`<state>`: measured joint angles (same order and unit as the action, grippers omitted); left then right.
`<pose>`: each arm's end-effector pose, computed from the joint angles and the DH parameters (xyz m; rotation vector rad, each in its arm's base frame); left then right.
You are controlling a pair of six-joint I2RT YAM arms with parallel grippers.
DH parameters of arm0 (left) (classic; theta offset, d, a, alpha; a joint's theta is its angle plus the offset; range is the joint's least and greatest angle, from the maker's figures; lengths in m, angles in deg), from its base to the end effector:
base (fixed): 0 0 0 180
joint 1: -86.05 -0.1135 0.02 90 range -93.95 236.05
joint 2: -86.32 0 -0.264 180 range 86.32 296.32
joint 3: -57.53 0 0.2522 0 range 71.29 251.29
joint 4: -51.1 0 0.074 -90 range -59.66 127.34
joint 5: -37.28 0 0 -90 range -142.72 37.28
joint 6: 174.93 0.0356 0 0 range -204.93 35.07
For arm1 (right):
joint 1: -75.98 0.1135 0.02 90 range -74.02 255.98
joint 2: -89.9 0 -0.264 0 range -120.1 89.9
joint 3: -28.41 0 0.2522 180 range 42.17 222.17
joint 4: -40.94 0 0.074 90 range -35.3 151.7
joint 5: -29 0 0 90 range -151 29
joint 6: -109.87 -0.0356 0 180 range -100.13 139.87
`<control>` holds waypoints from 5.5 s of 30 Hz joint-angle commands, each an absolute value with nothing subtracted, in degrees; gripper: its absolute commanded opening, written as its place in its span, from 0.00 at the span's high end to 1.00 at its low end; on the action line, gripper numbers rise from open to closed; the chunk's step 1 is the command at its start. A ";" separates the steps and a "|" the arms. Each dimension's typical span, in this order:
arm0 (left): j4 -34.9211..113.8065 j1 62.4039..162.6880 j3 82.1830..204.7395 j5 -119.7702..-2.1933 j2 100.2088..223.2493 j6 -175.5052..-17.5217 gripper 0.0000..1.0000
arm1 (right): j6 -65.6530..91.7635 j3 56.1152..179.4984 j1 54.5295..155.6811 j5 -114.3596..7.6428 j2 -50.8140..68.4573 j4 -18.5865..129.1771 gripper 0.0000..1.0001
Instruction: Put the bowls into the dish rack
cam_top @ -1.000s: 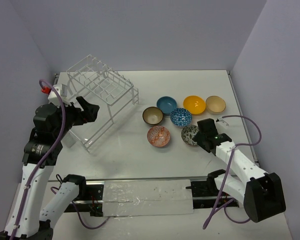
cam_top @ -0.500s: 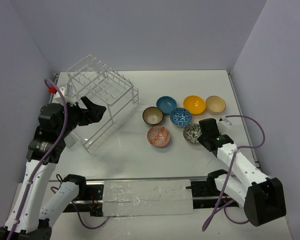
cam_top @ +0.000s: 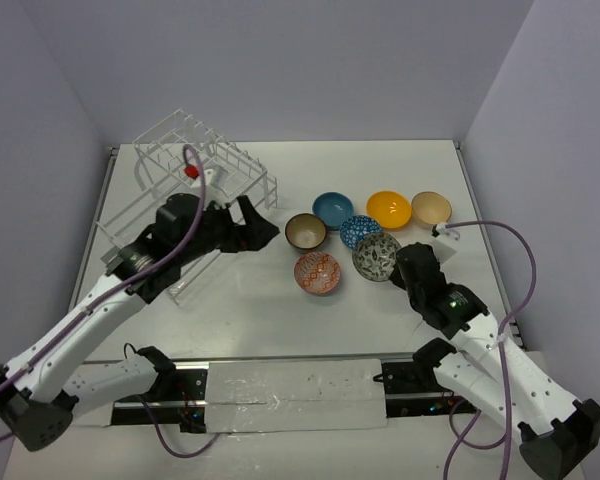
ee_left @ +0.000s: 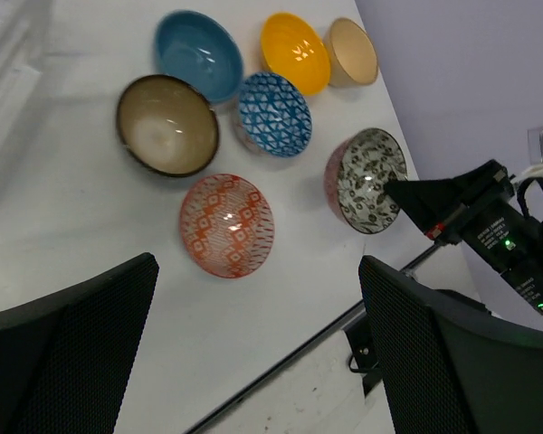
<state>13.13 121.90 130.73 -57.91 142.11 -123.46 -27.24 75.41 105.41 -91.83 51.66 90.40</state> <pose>0.1721 -0.1284 0.3688 0.0164 2.0489 -0.9318 0.1319 0.0535 0.2471 0.5997 2.0842 0.1458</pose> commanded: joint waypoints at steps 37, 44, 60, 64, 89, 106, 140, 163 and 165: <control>1.13 149.86 163.22 -18.45 178.43 -121.32 0.45 | -17.57 91.30 119.04 -91.94 44.02 71.13 1.00; 1.04 149.86 164.28 -17.74 179.66 -122.02 0.55 | -17.66 91.30 119.48 -92.20 43.94 70.61 1.00; -0.89 149.86 166.39 -15.72 181.95 -123.25 0.82 | -18.36 90.95 120.45 -92.46 43.67 69.73 1.00; -1.33 149.86 166.48 -14.49 181.25 -123.25 0.79 | -18.62 90.69 120.54 -93.25 43.67 69.82 1.00; 2.08 146.96 168.59 9.93 171.07 -93.35 1.00 | -14.24 89.20 120.71 -88.94 52.63 69.38 0.03; 41.21 129.64 157.43 4.94 166.12 -32.03 1.00 | -12.91 85.68 120.63 -89.92 54.57 70.35 0.00; 51.93 127.36 144.15 -1.22 169.20 -26.39 1.00 | -12.65 80.67 120.54 -88.68 56.94 70.17 0.01; 46.75 128.15 142.57 -0.25 169.47 -30.88 0.75 | -13.00 79.79 120.54 -87.81 56.24 69.11 0.01; 46.31 128.32 142.66 0.01 169.64 -31.32 0.69 | -13.09 79.53 120.54 -87.46 56.33 68.68 0.01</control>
<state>45.48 127.98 142.27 -0.84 170.92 -30.15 -13.25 80.26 120.25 -87.46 56.12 71.10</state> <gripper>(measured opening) 0.291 0.991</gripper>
